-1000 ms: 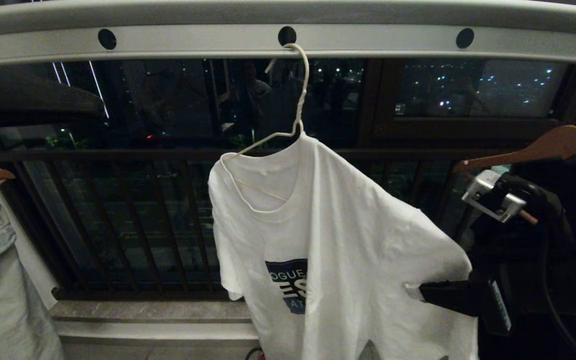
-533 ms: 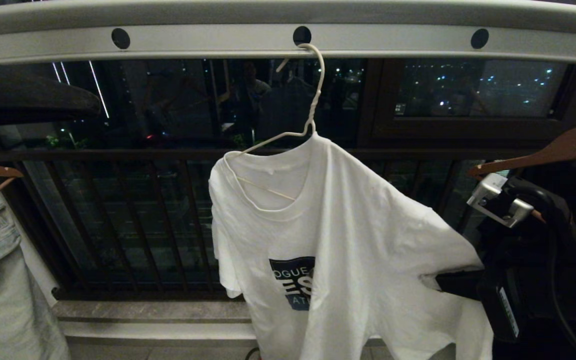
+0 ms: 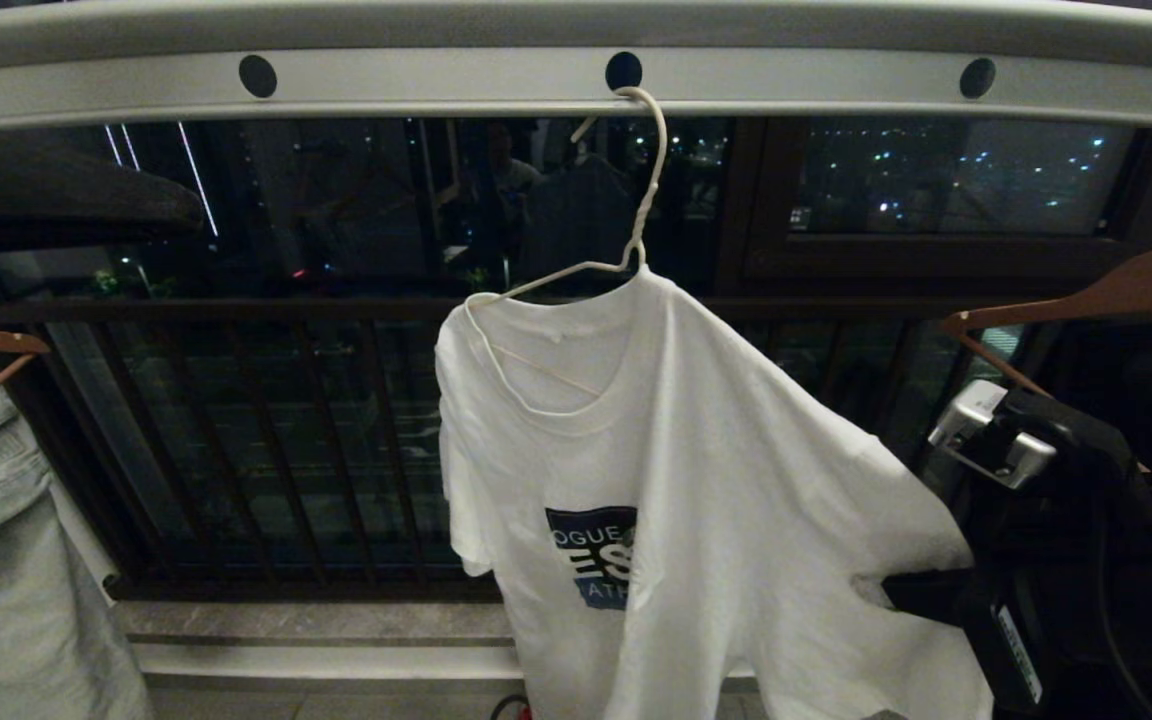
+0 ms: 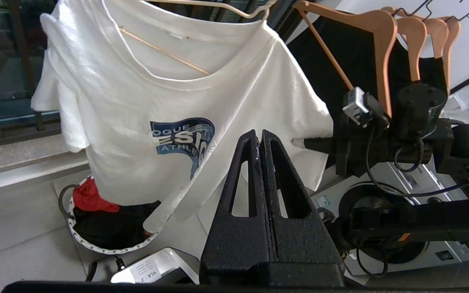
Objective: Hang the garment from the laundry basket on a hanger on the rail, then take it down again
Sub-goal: Take the clothes off the clothes rack
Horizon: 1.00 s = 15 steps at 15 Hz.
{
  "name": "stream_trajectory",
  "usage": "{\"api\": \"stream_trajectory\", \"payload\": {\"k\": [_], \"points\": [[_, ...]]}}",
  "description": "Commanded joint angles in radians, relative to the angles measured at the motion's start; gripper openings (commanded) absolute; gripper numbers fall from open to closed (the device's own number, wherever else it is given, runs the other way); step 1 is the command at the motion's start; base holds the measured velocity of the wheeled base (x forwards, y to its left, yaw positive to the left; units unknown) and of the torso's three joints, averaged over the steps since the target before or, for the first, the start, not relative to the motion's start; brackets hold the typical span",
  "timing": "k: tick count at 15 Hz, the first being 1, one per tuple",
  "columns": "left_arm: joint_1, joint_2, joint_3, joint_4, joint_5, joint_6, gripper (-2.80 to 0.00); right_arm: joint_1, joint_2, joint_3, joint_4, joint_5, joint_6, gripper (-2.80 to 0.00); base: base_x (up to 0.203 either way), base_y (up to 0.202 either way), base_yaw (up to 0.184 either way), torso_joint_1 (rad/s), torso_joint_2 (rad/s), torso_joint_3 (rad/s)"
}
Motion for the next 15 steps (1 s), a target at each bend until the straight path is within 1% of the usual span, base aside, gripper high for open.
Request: {"api": "stream_trajectory", "payload": {"k": [1,3,4,6,9,12,15], "points": [[0.0,0.0,0.0,0.004,0.0,-0.003,-2.8,0.001,-0.001,0.018,0.033,-0.004,0.001,-2.8,0.0,0.0,0.0,0.0,0.0,0.0],[0.0,-0.005,0.0,0.004,0.0,-0.003,-2.8,0.0,0.002,0.055,0.034,-0.011,0.001,-2.8,0.0,0.0,0.0,0.0,0.0,0.0],[0.0,-0.008,0.0,0.004,-0.002,-0.003,-2.8,0.001,0.008,0.071,0.034,-0.034,0.001,-2.8,0.0,0.0,0.0,0.0,0.0,0.0],[0.0,-0.009,0.0,0.004,0.0,-0.003,-2.8,0.001,0.031,0.074,0.034,-0.074,0.004,-2.8,0.0,0.0,0.0,0.0,0.0,0.0],[0.0,-0.016,-0.001,0.004,0.0,-0.003,-2.8,0.0,0.053,0.075,0.048,-0.082,0.004,-2.8,0.0,0.0,0.0,0.0,0.0,0.0],[0.0,-0.023,-0.001,0.004,0.0,-0.002,-2.8,0.001,0.076,0.074,0.06,-0.132,0.004,-2.8,0.0,0.0,0.0,0.0,0.0,0.0],[0.0,-0.026,-0.003,0.004,0.0,-0.002,-2.8,0.001,0.086,0.073,0.097,-0.139,0.004,-2.8,0.0,0.0,0.0,0.0,0.0,0.0]]}}
